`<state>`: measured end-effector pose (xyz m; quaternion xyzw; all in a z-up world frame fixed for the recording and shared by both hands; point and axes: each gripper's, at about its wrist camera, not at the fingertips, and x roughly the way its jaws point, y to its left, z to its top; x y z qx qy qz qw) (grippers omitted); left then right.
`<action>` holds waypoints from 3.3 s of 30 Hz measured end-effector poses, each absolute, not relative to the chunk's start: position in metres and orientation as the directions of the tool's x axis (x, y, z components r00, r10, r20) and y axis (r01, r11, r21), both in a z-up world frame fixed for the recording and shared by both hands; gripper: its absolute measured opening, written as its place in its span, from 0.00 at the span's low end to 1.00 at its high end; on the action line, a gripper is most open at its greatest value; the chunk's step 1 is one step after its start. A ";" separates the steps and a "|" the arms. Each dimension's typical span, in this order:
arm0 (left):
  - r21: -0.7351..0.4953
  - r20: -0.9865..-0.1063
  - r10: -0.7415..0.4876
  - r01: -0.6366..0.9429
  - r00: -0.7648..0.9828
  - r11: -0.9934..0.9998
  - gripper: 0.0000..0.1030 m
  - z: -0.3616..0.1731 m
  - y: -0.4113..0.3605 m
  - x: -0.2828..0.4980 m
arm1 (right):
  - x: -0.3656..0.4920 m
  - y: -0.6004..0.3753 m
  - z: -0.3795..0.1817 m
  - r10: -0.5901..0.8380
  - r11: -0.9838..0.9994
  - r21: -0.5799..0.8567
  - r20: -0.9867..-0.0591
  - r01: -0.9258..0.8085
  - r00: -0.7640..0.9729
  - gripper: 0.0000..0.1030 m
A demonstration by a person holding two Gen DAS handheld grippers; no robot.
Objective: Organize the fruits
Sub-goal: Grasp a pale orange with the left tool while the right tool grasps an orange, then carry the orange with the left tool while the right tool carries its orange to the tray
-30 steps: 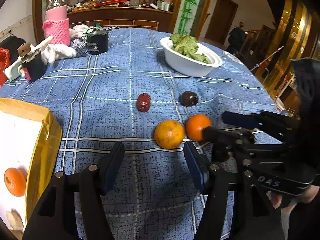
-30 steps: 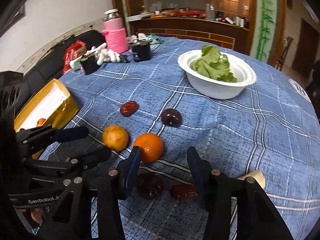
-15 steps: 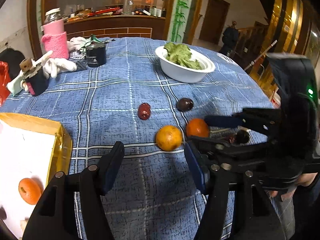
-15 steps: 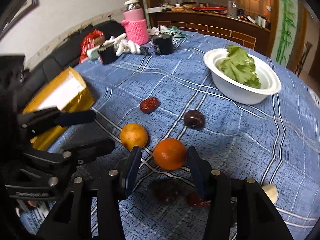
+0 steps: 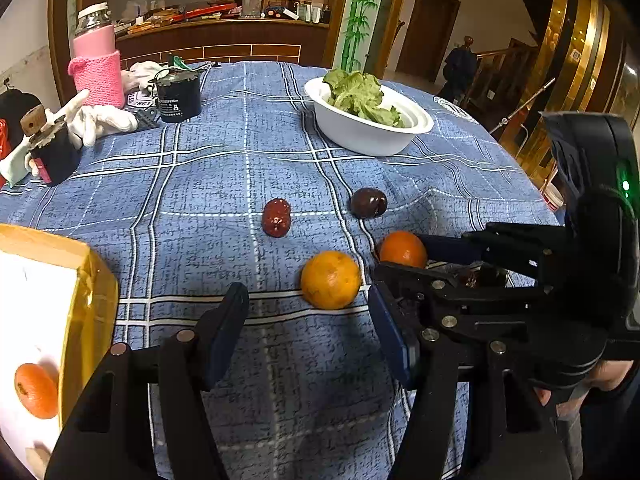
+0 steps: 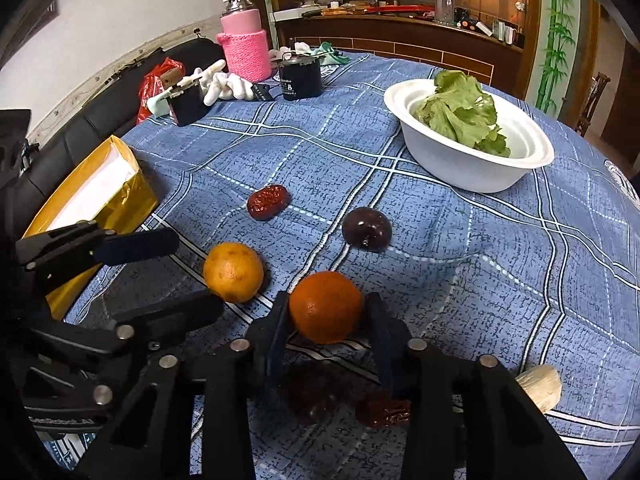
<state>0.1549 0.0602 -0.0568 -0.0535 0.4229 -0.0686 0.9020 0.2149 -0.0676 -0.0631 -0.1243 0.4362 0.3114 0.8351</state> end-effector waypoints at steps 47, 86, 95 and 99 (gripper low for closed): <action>-0.042 -0.715 -0.042 0.016 0.698 0.999 0.28 -0.043 0.020 0.114 | 0.122 -0.145 -0.032 0.306 0.944 0.125 -0.675 -0.305 0.671 0.35; -0.016 -0.658 0.048 -0.078 0.752 0.997 0.29 -0.044 0.027 0.018 | 0.042 -0.143 -0.032 0.260 0.964 0.112 -0.604 -0.242 0.753 0.35; -0.044 -0.647 0.016 -0.059 0.762 0.997 0.28 -0.043 0.028 0.019 | 0.042 -0.147 -0.032 0.249 0.968 0.120 -0.601 -0.222 0.760 0.35; -0.075 -0.658 -0.020 -0.039 0.753 0.996 0.28 -0.047 0.029 0.025 | 0.043 -0.152 -0.033 0.239 0.971 0.135 -0.601 -0.199 0.763 0.35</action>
